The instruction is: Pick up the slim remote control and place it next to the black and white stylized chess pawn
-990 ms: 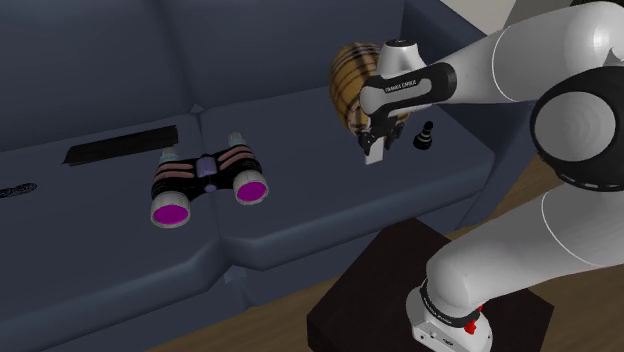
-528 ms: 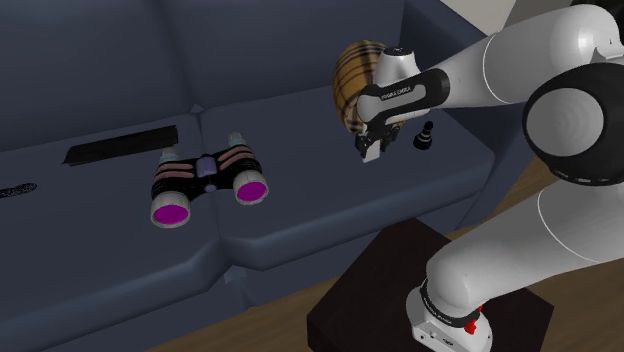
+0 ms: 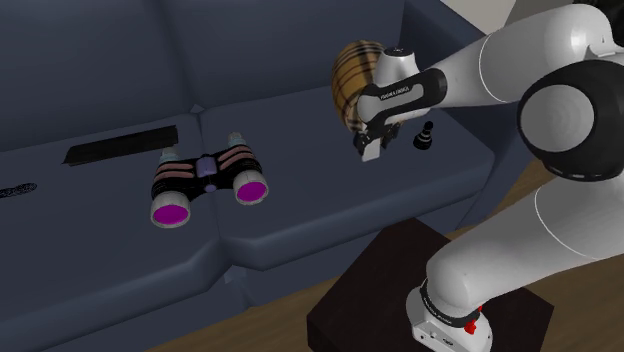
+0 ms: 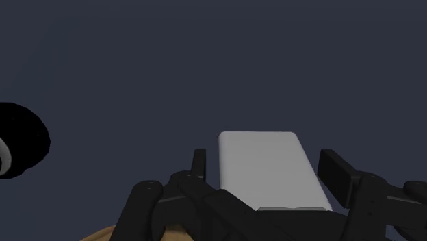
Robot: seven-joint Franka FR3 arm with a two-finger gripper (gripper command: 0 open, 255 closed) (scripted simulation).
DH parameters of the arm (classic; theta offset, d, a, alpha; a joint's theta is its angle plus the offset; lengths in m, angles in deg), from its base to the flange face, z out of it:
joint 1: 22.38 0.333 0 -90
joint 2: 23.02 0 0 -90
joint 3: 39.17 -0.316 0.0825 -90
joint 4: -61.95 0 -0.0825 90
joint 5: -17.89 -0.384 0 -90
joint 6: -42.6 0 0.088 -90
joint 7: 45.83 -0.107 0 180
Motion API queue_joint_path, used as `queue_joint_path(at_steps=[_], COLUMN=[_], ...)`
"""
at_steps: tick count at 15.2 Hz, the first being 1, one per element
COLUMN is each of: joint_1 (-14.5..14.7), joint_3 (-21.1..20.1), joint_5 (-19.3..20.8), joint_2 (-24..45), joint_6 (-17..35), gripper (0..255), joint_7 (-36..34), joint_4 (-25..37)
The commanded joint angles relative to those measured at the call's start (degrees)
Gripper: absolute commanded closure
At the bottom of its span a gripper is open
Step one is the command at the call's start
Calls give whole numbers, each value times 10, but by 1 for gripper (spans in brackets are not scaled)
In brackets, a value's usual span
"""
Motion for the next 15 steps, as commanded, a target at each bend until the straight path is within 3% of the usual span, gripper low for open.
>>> queue_joint_path(at_steps=[1, 4, 8, 15], joint_1=[-2, -1, -1, -1], joint_3=[4, -1, -6, -6], joint_5=[-2, 0, 3, 3], joint_2=[18, 5, -40, -40], joint_6=[-19, -24, -105, -105], gripper=[0, 0, 0, 0], joint_7=[1, -6, -10, -10], joint_4=[-5, -14, 23, 23])
